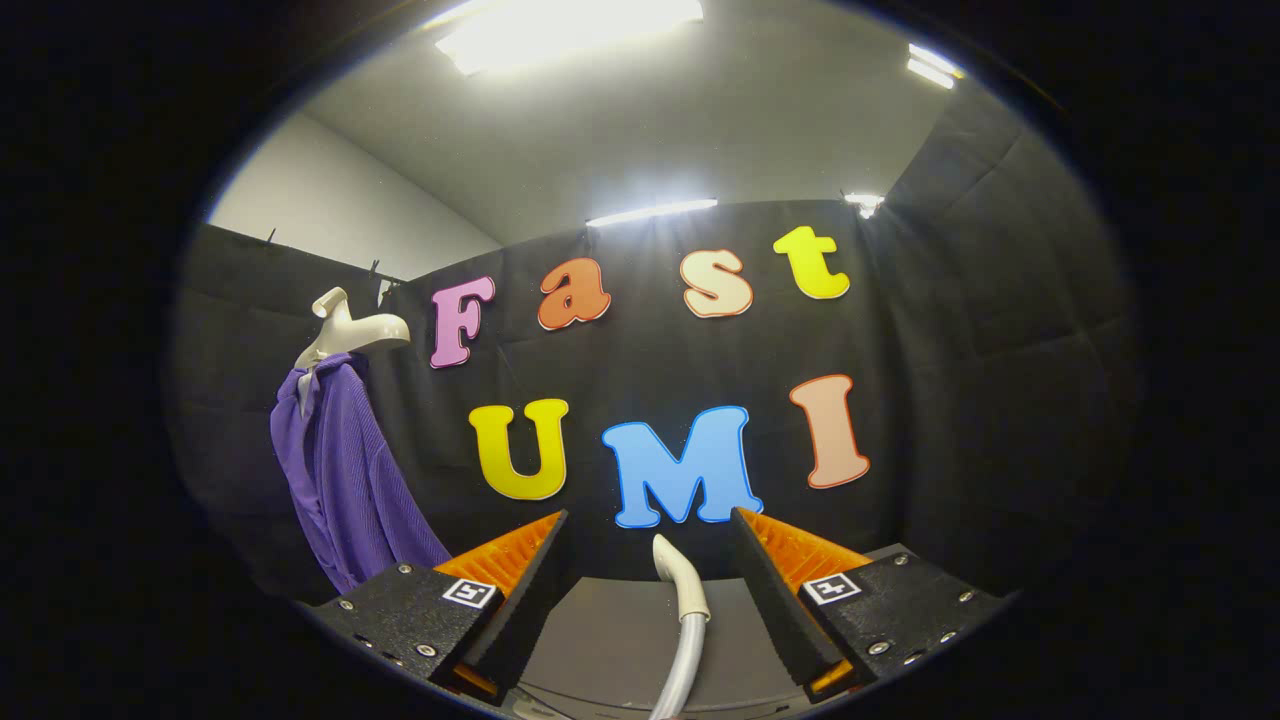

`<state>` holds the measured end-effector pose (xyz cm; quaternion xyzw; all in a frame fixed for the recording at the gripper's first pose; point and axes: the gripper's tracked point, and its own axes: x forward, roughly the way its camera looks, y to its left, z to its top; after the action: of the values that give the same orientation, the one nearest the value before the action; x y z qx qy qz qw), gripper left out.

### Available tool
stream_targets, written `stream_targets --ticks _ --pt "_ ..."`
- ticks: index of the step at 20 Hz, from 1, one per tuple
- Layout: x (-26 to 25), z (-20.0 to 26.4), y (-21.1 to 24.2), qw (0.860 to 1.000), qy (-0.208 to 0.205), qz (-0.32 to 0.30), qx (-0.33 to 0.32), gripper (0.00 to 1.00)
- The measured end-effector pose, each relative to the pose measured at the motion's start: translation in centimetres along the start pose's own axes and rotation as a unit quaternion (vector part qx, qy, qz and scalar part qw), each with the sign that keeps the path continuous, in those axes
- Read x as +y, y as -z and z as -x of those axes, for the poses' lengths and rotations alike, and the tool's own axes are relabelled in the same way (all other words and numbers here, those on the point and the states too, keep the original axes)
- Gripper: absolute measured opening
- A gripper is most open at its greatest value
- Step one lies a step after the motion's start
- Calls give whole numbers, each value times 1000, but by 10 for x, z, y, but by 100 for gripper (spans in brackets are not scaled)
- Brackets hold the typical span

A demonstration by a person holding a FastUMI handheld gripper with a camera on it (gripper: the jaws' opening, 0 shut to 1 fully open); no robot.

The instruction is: Iron the clothes twice with a garment steamer, once on the left side and once on the right side.

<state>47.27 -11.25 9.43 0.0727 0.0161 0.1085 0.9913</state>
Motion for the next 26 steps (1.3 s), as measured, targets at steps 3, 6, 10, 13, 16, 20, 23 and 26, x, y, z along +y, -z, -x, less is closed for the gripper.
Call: stream_targets --ticks 3,6,10,13,16,20,23,26 --pt "-9 -35 21 999 -7 -15 27 95" --pt "-10 -65 40 998 -23 -29 53 95" --pt "-15 -99 66 994 -34 -51 92 96" --pt "-20 -123 93 987 -38 -70 136 95" --pt "-31 -140 124 979 -36 -87 181 95" --pt "-45 -153 148 968 -32 -125 217 94" --pt "-48 -154 176 949 -38 -166 266 93" --pt "-46 -162 189 930 -51 -214 293 88"
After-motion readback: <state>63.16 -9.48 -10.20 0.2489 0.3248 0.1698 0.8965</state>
